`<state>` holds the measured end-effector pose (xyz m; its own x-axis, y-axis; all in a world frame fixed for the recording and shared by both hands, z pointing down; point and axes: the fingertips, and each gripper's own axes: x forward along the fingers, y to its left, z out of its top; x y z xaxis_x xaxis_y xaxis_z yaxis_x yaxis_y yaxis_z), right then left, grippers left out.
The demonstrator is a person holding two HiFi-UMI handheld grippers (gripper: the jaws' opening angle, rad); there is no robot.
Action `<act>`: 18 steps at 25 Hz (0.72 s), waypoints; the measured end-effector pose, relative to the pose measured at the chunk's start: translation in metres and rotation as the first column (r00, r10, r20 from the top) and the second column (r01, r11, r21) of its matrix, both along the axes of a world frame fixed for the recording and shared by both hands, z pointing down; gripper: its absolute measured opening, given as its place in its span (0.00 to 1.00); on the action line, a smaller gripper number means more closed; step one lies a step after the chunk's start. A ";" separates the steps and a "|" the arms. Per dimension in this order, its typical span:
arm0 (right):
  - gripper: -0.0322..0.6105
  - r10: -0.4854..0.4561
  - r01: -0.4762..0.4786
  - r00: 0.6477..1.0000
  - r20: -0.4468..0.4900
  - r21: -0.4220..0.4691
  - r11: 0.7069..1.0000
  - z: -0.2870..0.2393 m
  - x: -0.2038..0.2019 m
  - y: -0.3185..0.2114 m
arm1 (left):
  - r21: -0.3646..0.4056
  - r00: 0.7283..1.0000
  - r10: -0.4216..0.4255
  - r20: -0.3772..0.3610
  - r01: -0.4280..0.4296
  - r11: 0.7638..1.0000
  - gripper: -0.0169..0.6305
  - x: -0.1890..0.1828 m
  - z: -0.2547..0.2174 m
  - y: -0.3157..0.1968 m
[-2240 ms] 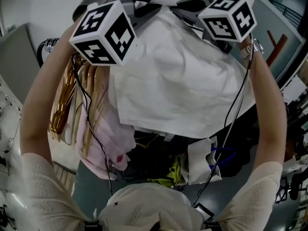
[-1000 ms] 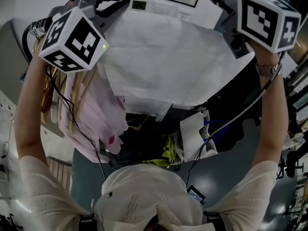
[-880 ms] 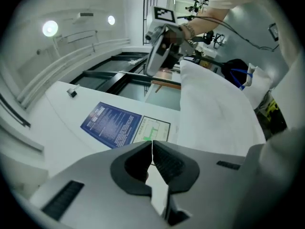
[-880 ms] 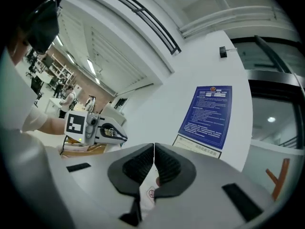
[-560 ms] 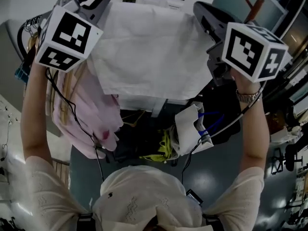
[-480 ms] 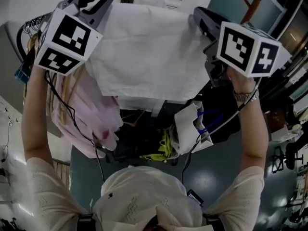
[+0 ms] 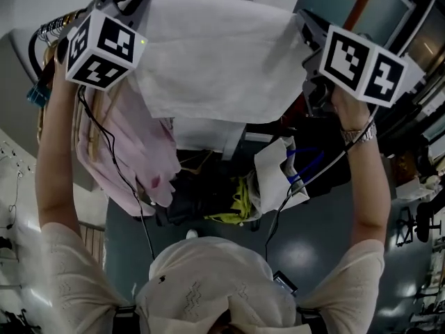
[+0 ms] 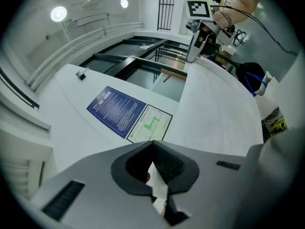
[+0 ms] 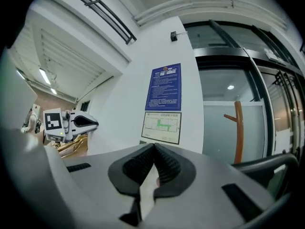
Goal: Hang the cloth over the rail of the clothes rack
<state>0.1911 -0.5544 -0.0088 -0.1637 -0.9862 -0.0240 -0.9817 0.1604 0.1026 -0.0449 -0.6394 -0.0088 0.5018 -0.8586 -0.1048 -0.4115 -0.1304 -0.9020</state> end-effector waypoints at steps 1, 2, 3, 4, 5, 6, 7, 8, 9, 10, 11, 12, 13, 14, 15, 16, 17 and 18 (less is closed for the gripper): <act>0.08 -0.007 0.007 1.000 0.013 0.012 1.000 -0.001 0.002 0.003 | -0.015 1.000 0.005 -0.017 -0.005 1.000 0.05 0.000 -0.001 -0.001; 0.08 -0.022 0.021 1.000 0.022 0.028 0.999 -0.001 0.001 0.007 | -0.029 0.999 0.014 -0.044 -0.015 0.999 0.05 0.000 -0.002 -0.003; 0.08 -0.044 0.043 0.999 0.026 0.043 0.998 0.001 -0.001 0.011 | -0.040 0.996 0.027 -0.083 -0.030 0.999 0.05 0.000 -0.005 -0.004; 0.08 -0.069 0.067 0.997 0.025 0.055 0.996 0.004 -0.006 0.017 | -0.041 0.991 0.044 -0.129 -0.049 0.998 0.05 0.000 -0.008 -0.002; 0.08 -0.091 0.089 0.996 0.019 0.065 0.994 0.008 -0.011 0.022 | -0.032 0.982 0.064 -0.175 -0.071 0.997 0.05 0.000 -0.012 0.002; 0.08 -0.106 0.105 0.994 0.010 0.077 0.991 0.013 -0.015 0.028 | -0.016 0.972 0.090 -0.216 -0.095 0.995 0.05 0.002 -0.017 0.011; 0.08 -0.116 0.116 0.993 -0.003 0.091 0.989 0.017 -0.018 0.033 | -0.001 0.961 0.120 -0.248 -0.124 0.992 0.05 0.005 -0.019 0.023; 0.08 -0.124 0.125 0.992 -0.019 0.107 0.986 0.021 -0.020 0.039 | 0.007 0.950 0.155 -0.270 -0.159 0.987 0.05 0.011 -0.019 0.038; 0.08 -0.130 0.133 0.991 -0.038 0.123 0.983 0.026 -0.022 0.044 | 0.010 0.938 0.195 -0.288 -0.201 0.980 0.05 0.018 -0.016 0.054; 0.08 -0.136 0.143 0.989 -0.060 0.137 0.980 0.032 -0.024 0.049 | 0.014 0.921 0.240 -0.306 -0.248 0.969 0.05 0.026 -0.011 0.071; 0.08 -0.145 0.156 0.986 -0.084 0.155 0.975 0.037 -0.026 0.053 | 0.022 0.900 0.286 -0.330 -0.296 0.955 0.05 0.034 -0.006 0.086; 0.08 -0.159 0.176 0.982 -0.103 0.180 0.968 0.044 -0.028 0.056 | 0.029 0.876 0.324 -0.358 -0.337 0.941 0.05 0.042 0.001 0.099; 0.08 -0.180 0.201 0.977 -0.116 0.208 0.957 0.052 -0.029 0.059 | 0.029 0.851 0.352 -0.390 -0.370 0.928 0.05 0.048 0.010 0.108; 0.08 -0.203 0.227 0.971 -0.125 0.233 0.946 0.061 -0.029 0.061 | 0.022 0.825 0.372 -0.424 -0.401 0.916 0.05 0.055 0.021 0.115; 0.08 -0.229 0.255 0.965 -0.130 0.251 0.934 0.070 -0.031 0.063 | 0.013 0.800 0.389 -0.457 -0.431 0.902 0.05 0.060 0.033 0.120; 0.08 -0.259 0.285 0.957 -0.128 0.264 0.921 0.079 -0.034 0.065 | 0.004 0.774 0.405 -0.487 -0.461 0.887 0.05 0.065 0.045 0.123; 0.08 -0.289 0.312 0.950 -0.121 0.273 0.910 0.090 -0.037 0.066 | -0.005 0.749 0.420 -0.513 -0.491 0.871 0.05 0.069 0.060 0.126; 0.08 -0.309 0.328 0.945 -0.109 0.276 0.904 0.102 -0.041 0.067 | -0.018 0.724 0.433 -0.537 -0.524 0.852 0.05 0.074 0.077 0.129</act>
<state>0.1500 -0.4873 0.0931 -0.4781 -0.8333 -0.2776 -0.8736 0.4182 0.2490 0.0295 -0.5099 0.0677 0.7655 -0.5447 -0.3424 -0.6352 -0.5551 -0.5371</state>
